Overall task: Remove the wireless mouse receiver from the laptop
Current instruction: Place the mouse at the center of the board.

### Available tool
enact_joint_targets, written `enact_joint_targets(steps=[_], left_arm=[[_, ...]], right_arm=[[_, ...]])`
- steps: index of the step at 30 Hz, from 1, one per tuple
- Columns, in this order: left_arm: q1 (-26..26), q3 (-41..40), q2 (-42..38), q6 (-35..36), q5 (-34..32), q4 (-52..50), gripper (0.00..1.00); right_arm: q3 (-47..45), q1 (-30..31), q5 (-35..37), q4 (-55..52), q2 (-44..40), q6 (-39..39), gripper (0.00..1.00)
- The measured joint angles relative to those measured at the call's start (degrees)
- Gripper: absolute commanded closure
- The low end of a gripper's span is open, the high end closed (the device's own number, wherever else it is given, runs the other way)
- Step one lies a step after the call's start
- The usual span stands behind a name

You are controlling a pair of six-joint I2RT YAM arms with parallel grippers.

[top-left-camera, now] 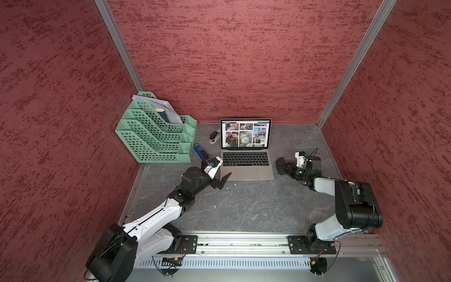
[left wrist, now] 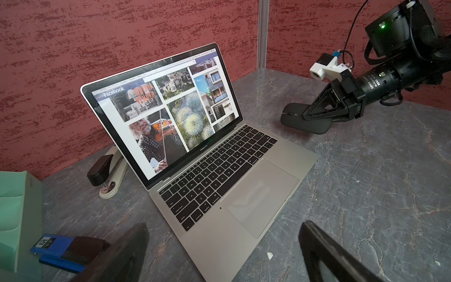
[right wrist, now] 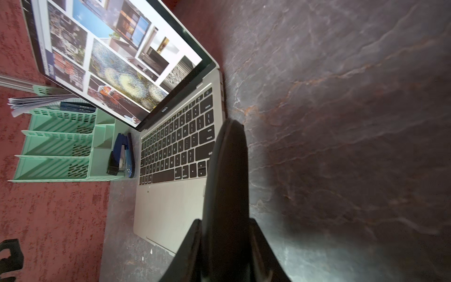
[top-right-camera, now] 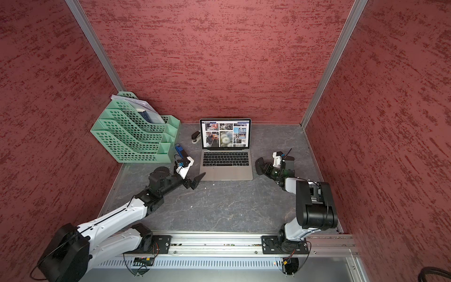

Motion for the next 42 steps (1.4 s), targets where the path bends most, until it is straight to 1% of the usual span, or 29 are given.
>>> enact_joint_targets(steps=[5,8,12,17,21,29,30,32,33,34,35,40,42], left_arm=[[0.04,-0.09,0.00,0.02,0.20,0.20,0.00],[0.11,-0.11,0.00,0.02,0.31,0.20,0.00],[0.31,-0.20,0.02,0.04,0.68,0.22,0.00],[0.37,-0.37,0.52,0.04,1.20,0.22,0.00],[0.48,-0.37,0.63,0.04,1.29,0.26,0.00],[0.63,-0.37,0.63,0.02,1.49,0.26,0.00],[0.63,-0.37,0.63,0.02,1.53,0.28,0.00],[0.63,-0.37,0.63,0.02,1.57,0.33,0.00],[0.63,-0.37,0.63,0.02,1.62,0.39,0.00],[0.63,-0.37,0.63,0.02,1.68,0.48,0.00],[0.63,-0.37,0.63,0.02,1.70,0.59,0.00],[0.63,-0.37,0.63,0.02,1.73,0.98,0.00],[0.63,-0.37,0.63,0.02,1.73,1.07,0.00]], right_arm=[[0.00,-0.02,1.46,-0.37,0.74,0.04,0.85],[0.00,-0.02,2.21,-0.26,1.84,0.31,0.82],[0.00,-0.04,2.60,0.11,3.04,0.50,0.76],[0.00,-0.04,2.82,0.66,3.39,0.63,0.65],[0.00,-0.07,4.37,-0.94,3.58,0.92,0.56],[1.84,-0.11,7.08,-5.16,3.48,0.33,0.49],[2.12,-0.11,7.45,-5.81,3.37,0.24,0.46],[2.58,-0.11,8.11,-6.86,3.04,-0.26,0.35],[3.02,-0.13,8.39,-7.56,2.78,-0.48,0.27],[3.56,-0.15,8.63,-8.37,2.47,-0.72,0.12],[4.17,-0.15,8.92,-9.35,2.25,-1.11,0.02],[7.87,-0.33,12.48,-17.11,1.01,-2.21,0.02],[9.25,-0.28,14.71,-22.21,0.17,-3.02,0.02]])
